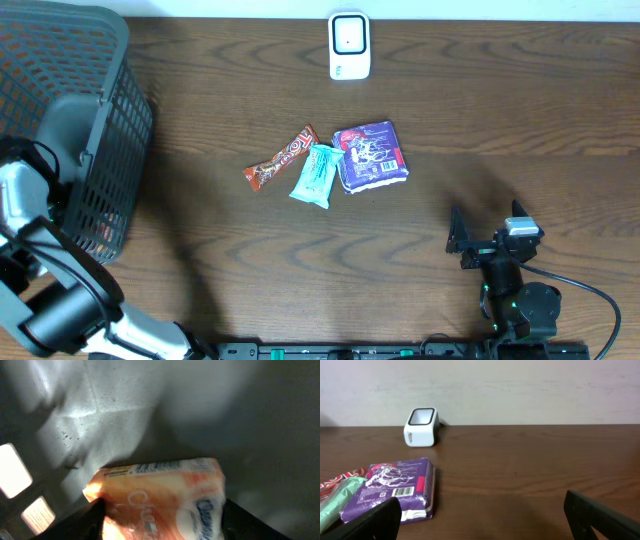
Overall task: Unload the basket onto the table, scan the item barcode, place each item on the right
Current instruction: 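Reach the left gripper into the basket toward the orange Kleenex pack, then grasp the orange Kleenex pack with the left gripper and lift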
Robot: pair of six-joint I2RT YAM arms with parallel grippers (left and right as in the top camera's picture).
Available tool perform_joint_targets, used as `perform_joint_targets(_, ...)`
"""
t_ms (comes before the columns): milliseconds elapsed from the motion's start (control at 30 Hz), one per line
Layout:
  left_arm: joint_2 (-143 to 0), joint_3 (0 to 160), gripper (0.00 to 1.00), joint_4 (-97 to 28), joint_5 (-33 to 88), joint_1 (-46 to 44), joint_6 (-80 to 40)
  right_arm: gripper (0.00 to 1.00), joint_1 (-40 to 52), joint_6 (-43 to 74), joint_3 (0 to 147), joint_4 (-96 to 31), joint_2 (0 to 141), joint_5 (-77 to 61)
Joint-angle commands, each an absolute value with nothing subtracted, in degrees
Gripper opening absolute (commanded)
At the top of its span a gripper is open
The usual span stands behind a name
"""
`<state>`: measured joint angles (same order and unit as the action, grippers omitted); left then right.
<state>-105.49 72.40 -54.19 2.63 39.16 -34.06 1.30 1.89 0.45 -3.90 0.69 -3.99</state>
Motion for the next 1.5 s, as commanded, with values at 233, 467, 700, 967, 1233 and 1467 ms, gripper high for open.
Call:
perform_joint_targets(233, -107.9, 72.0, 0.13, -53.8, 2.3, 38.9, -34.1, 0.99, 1.1, 1.7, 0.3, -4.1, 0.4, -3.5)
perform_joint_targets(467, -105.5, 77.8, 0.07, -56.0, 4.0, 38.9, -33.5, 0.99, 1.1, 1.7, 0.3, -4.1, 0.4, -3.5)
perform_joint_targets(700, -95.0, 87.4, 0.07, -54.5, 14.2, 38.9, -32.7, 0.99, 1.1, 1.7, 0.3, -4.1, 0.4, -3.5)
perform_joint_targets(967, -77.2, 91.0, 0.07, -44.0, 25.5, 38.9, -34.7, 0.99, 1.1, 1.7, 0.3, -4.1, 0.4, -3.5)
perform_joint_targets(1233, -66.0, 91.0, 0.07, -35.4, 27.3, 31.6, -34.5, 0.99, 1.1, 1.7, 0.3, -4.1, 0.4, -3.5)
perform_joint_targets(1467, -65.1, 91.0, 0.07, -34.0, 27.7, 11.7, -25.6, 0.99, 1.1, 1.7, 0.3, -4.1, 0.4, -3.5)
